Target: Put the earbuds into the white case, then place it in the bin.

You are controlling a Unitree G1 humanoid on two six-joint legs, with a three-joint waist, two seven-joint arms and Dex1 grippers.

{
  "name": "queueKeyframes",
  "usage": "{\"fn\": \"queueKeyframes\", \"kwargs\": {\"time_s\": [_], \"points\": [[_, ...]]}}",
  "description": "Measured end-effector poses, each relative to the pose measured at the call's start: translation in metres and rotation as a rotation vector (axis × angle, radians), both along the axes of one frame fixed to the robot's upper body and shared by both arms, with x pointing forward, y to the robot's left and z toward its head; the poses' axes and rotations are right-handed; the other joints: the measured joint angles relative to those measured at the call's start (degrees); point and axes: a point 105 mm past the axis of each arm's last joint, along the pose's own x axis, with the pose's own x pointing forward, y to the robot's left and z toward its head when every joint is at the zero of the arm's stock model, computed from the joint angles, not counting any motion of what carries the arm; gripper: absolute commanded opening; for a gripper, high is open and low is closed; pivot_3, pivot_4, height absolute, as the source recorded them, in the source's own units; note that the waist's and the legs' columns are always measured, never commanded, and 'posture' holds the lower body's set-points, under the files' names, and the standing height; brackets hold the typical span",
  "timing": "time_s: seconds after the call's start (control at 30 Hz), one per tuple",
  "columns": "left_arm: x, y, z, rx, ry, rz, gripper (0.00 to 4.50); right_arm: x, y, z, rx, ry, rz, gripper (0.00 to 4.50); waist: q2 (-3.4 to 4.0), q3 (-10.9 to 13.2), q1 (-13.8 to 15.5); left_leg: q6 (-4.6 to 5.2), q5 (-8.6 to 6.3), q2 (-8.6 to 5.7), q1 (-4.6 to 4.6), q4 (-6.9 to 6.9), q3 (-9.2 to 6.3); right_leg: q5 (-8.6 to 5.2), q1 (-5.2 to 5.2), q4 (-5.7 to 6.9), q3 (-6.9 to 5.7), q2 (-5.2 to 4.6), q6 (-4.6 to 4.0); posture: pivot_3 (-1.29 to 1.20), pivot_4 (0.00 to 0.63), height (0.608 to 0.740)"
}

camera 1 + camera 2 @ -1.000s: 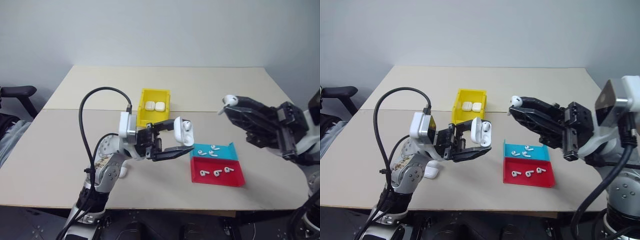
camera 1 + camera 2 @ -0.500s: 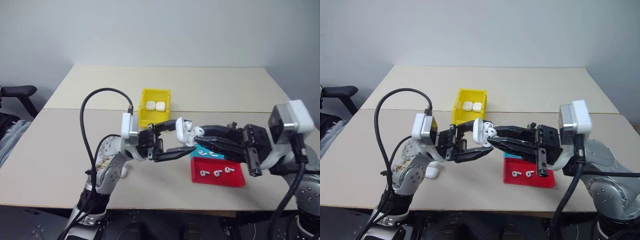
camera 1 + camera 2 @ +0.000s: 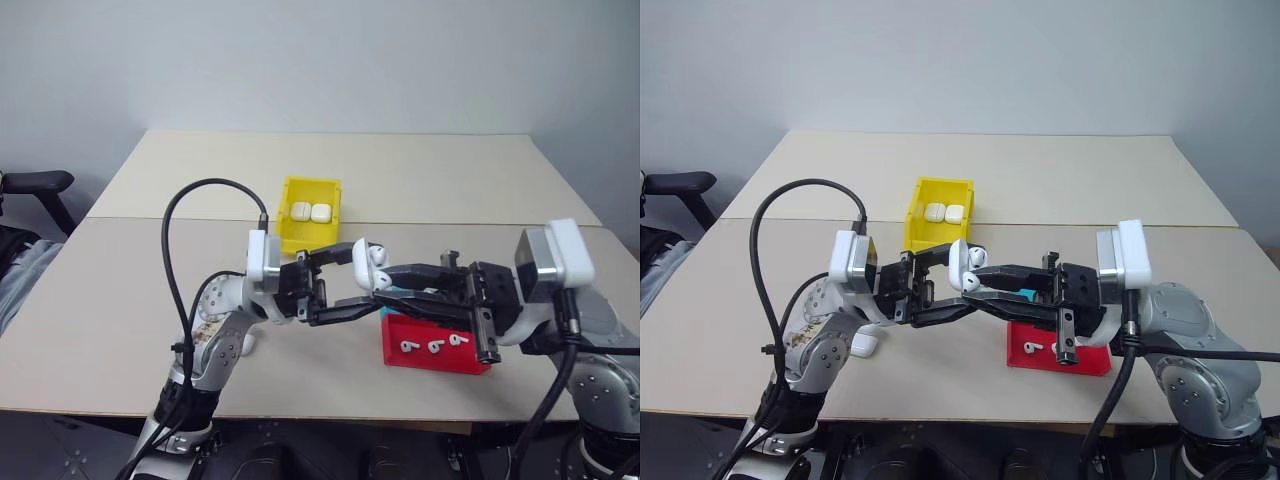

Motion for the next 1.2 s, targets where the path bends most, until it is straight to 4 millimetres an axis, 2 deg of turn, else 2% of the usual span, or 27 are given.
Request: {"fn": "queueKeyframes", "kwargs": {"time_s": [0.6,1.0,1.2], "points": [[-0.002,0.001,0.000,-0.004,-0.022,-0.006,2.82,0.007,-0.006,0.007,0.024,-0.002,-0.022,0.67,0.00,0.00,0.00,0.00,0.00,0.00,0.01,0.00,0.01,0.00,0.00,0.01,0.00,0.00,0.00,0.00,0.150,0.740],[-0.002,0.001,0.000,-0.005,-0.023,-0.004,2.82,0.009,-0.007,0.002,-0.007,-0.001,-0.034,0.67,0.00,0.00,0.00,0.00,0.00,0.00,0.00,0.00,0.02,0.00,0.00,0.00,0.00,0.00,0.00,0.00,0.150,0.740],[0.001,0.001,-0.001,-0.002,-0.018,0.013,2.82,0.010,-0.005,-0.004,-0.036,0.000,-0.032,2.55,0.00,0.00,0.00,0.00,0.00,0.00,0.00,0.00,0.02,0.00,0.00,0.00,-0.01,0.00,0.00,0.00,0.150,0.740]]}}
